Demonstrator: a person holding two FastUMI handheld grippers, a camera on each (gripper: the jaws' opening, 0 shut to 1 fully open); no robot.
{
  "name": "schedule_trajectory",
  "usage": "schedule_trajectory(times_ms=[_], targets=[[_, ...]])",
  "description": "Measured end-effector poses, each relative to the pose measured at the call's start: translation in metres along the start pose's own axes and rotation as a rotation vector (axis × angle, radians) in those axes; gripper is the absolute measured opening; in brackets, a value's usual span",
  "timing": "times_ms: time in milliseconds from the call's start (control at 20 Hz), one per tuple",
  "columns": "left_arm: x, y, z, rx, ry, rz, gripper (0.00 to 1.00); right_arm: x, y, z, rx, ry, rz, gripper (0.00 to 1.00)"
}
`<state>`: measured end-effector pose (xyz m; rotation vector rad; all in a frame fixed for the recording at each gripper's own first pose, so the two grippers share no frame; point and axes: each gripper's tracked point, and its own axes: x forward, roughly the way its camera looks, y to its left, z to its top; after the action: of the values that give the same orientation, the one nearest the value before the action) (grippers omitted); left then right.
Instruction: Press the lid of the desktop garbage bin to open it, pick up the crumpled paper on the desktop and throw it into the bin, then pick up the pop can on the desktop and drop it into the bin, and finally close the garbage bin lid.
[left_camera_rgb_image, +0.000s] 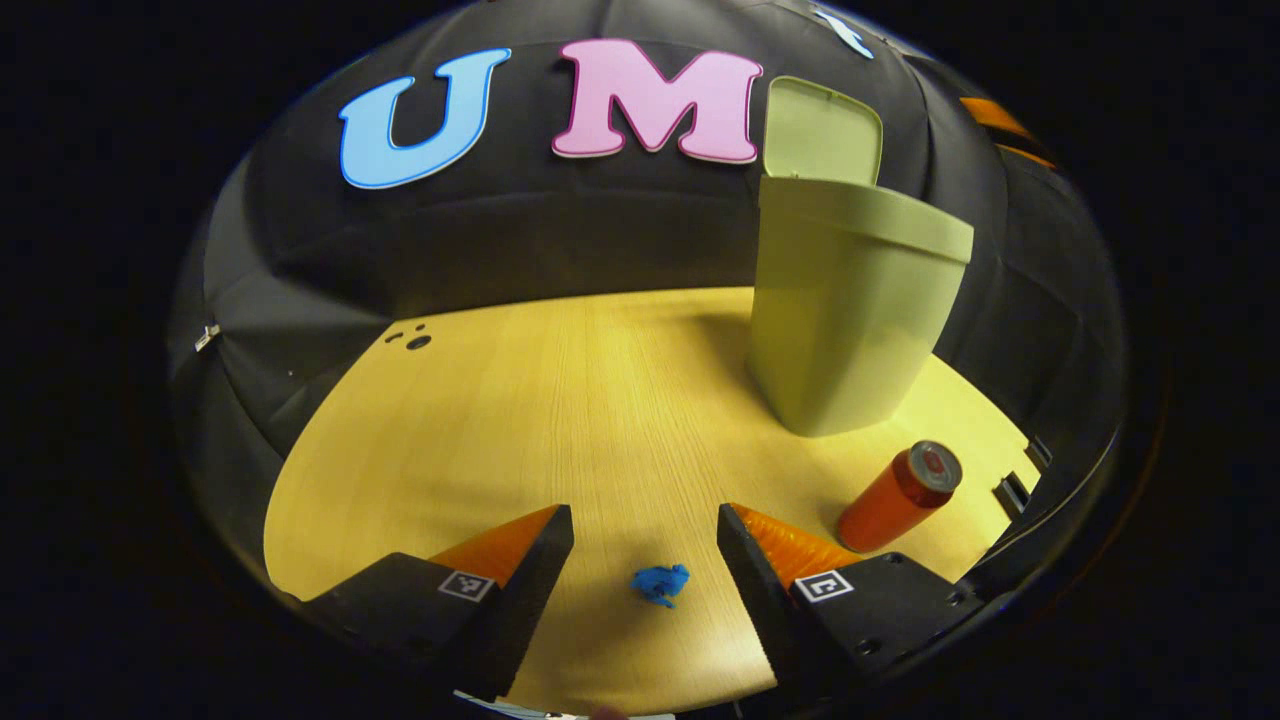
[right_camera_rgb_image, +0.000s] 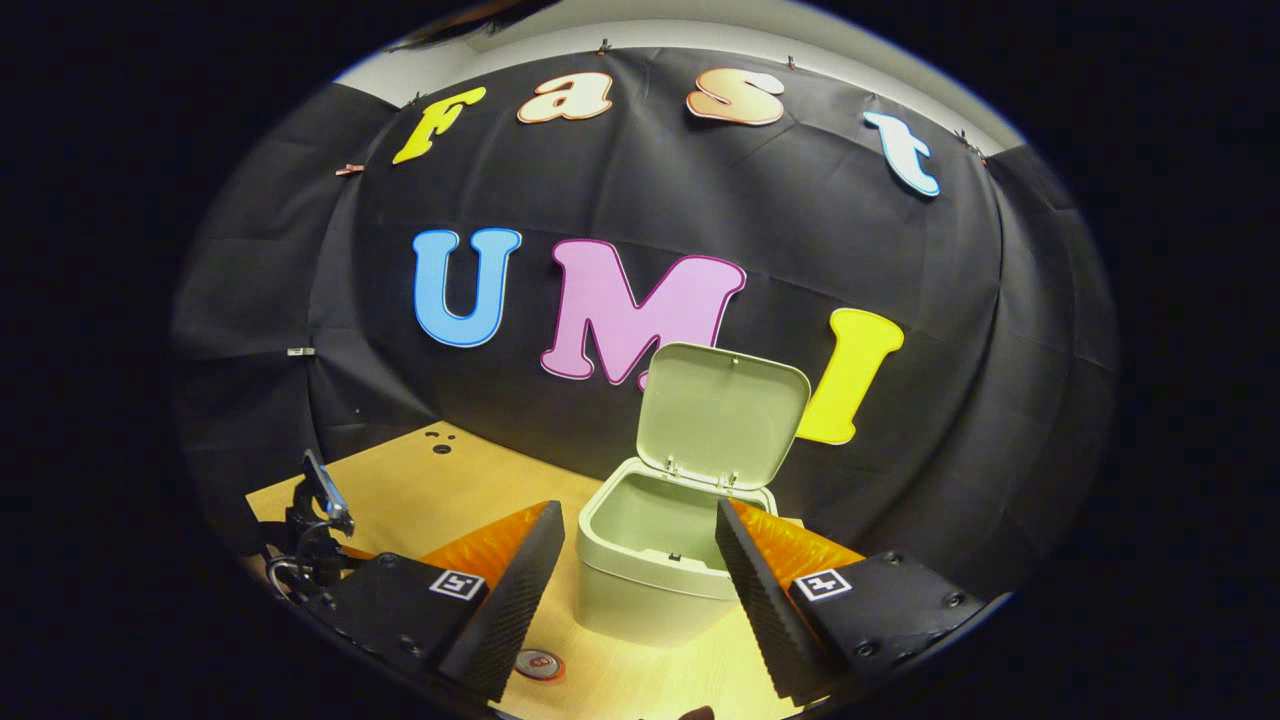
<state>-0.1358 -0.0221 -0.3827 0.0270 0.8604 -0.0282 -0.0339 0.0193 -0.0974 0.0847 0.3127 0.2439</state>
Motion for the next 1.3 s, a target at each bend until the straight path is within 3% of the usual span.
schedule_trajectory(times_ms=[350,550,800,1050,1250,1300], targets=[[0.033,-0.003,-0.061,-0.022,0.165,-0.001,0.83,-0.003,-0.009,-0.015,0.008,0.056,-0.007,0.96],[0.039,-0.005,-0.068,-0.033,0.194,-0.012,0.63,-0.006,-0.014,-0.018,0.002,0.067,-0.018,0.96],[0.037,-0.009,-0.066,-0.045,0.198,-0.026,0.47,-0.006,-0.016,-0.019,0.022,0.067,-0.021,0.96],[0.022,-0.006,-0.005,-0.053,0.072,-0.042,0.44,-0.005,-0.014,-0.021,0.025,0.066,-0.016,0.96],[0.000,-0.016,0.080,-0.068,-0.077,-0.073,0.45,-0.004,-0.007,-0.031,0.031,0.088,0.005,0.96],[-0.013,-0.027,0.128,-0.080,-0.164,-0.106,0.43,-0.004,-0.002,-0.040,0.033,0.111,0.019,0.96]])
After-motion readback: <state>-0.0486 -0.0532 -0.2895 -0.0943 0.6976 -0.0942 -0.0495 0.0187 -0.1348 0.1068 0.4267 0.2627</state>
